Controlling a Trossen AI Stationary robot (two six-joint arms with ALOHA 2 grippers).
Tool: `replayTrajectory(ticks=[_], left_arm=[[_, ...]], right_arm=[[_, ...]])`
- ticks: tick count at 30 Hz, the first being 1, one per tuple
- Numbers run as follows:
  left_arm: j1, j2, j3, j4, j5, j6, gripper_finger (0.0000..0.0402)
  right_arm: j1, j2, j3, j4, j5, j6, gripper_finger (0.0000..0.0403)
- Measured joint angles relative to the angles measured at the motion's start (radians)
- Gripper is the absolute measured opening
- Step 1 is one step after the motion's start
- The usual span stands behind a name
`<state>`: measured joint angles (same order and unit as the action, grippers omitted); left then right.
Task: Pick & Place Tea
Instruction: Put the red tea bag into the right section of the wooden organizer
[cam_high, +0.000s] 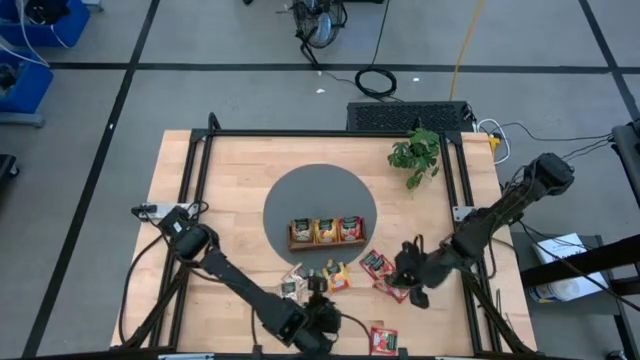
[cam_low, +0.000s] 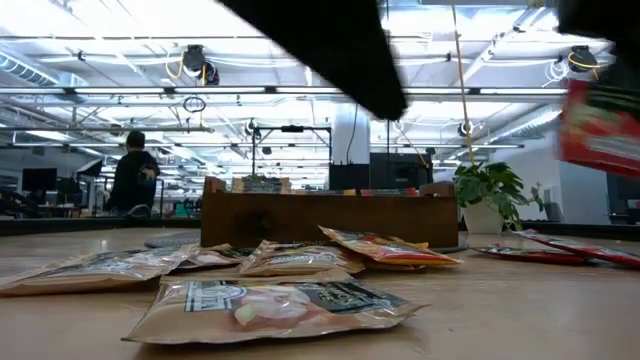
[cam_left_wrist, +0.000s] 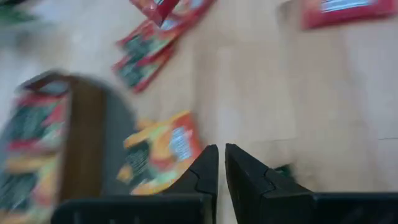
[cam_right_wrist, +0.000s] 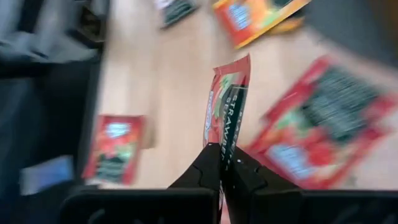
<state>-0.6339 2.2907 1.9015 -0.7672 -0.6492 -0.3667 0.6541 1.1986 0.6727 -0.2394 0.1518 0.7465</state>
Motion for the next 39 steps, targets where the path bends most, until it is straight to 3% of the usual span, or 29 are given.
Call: replayTrajectory(ticks=[5, 11, 16, 20, 24, 28, 32, 39], left_arm=[[-0.048, -0.012, 0.0, -0.182, -0.136, -0.184, 0.0037], [-0.123, -0.027, -0.001, -0.37, -0.227, -0.392, 0.0037], [-0.193, -0.04, 0.0, -0.495, -0.298, -0.573, 0.0037], [-0.219, -0.042, -0.003, -0.514, -0.334, -0.634, 0.0037], [-0.223, -0.042, -0.02, -0.515, -0.34, -0.638, 0.0037], [-0.222, -0.042, -0.041, -0.512, -0.341, -0.633, 0.0037], [-0.218, -0.042, -0.073, -0.513, -0.34, -0.642, 0.0037], [-0.2, -0.042, -0.079, -0.511, -0.339, -0.649, 0.0037]], right_arm=[[-0.152, 0.003, 0.166, -0.262, -0.042, -0.229, 0.0], [-0.329, 0.004, 0.273, -0.308, -0.163, -0.546, 0.0], [-0.488, 0.092, 0.399, -0.453, -0.185, -0.644, 0.0], [-0.569, 0.195, 0.507, -0.483, -0.241, -0.747, 0.0], [-0.612, 0.33, 0.62, -0.553, -0.28, -0.805, 0.0], [-0.62, 0.427, 0.65, -0.593, -0.21, -0.903, 0.0], [-0.629, 0.477, 0.65, -0.606, -0.126, -0.952, 0.0], [-0.641, 0.495, 0.651, -0.576, -0.127, -0.968, 0.0]])
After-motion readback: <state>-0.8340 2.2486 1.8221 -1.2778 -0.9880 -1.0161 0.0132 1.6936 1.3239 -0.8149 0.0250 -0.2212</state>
